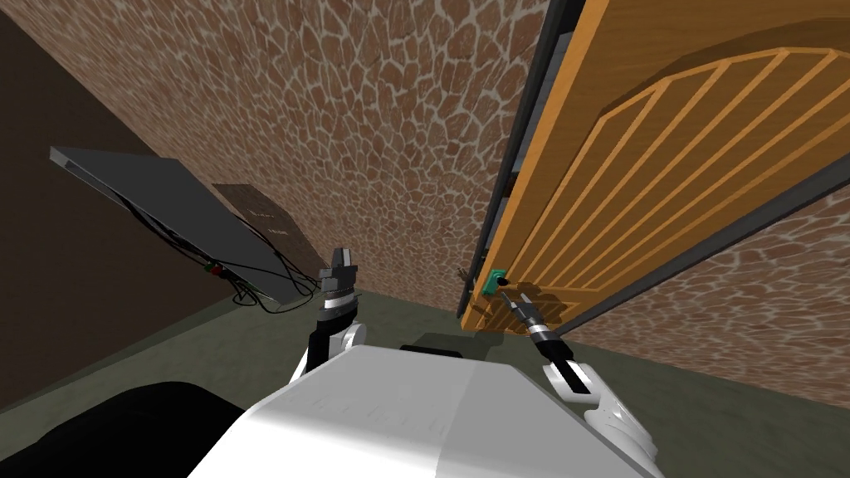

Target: Pull the door open

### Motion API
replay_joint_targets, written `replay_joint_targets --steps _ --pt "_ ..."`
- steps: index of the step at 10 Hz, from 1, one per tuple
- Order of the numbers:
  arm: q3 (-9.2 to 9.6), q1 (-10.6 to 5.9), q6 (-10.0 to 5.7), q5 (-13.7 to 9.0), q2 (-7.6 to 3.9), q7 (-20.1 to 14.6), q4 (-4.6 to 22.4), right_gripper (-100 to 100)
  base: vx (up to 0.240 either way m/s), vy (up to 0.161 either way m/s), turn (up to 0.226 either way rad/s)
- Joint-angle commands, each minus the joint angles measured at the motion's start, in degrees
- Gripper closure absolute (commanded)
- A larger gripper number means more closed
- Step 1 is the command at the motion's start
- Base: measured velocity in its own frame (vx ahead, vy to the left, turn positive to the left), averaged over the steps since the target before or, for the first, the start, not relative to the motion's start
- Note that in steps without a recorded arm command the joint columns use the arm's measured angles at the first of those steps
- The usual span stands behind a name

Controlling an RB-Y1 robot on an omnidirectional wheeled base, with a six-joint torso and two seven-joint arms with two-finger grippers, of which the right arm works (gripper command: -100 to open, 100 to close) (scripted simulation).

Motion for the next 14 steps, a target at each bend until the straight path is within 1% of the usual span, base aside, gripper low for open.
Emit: replay_joint_targets --steps 1,4,5,6,11,12,14 --pt "-0.15 -0.55 0.39 0.0 0.22 0.3 0.4 -100 0.186 -0.034 0.06" --pt "-0.37 -1.34 0.92 0.0 0.61 0.9 0.9 -100 0.21 -0.003 0.034" --pt "-0.32 -1.21 0.81 0.0 0.51 0.7 0.8 -100 0.08 -0.014 0.013" --pt "-0.32 -1.21 0.81 0.0 0.51 0.7 0.8 100 -0.008 0.003 -0.007" --pt "-0.32 -1.21 0.81 0.0 0.51 0.7 0.8 100 -0.015 0.001 0.002" --pt "0.15 -1.75 0.99 -1.2 0.6 -1.1 1.3 100 -0.04 -0.022 0.039" --pt "0.54 -2.31 1.1 -2.4 0.69 -3.0 1.8 100 -0.059 -0.039 0.064"
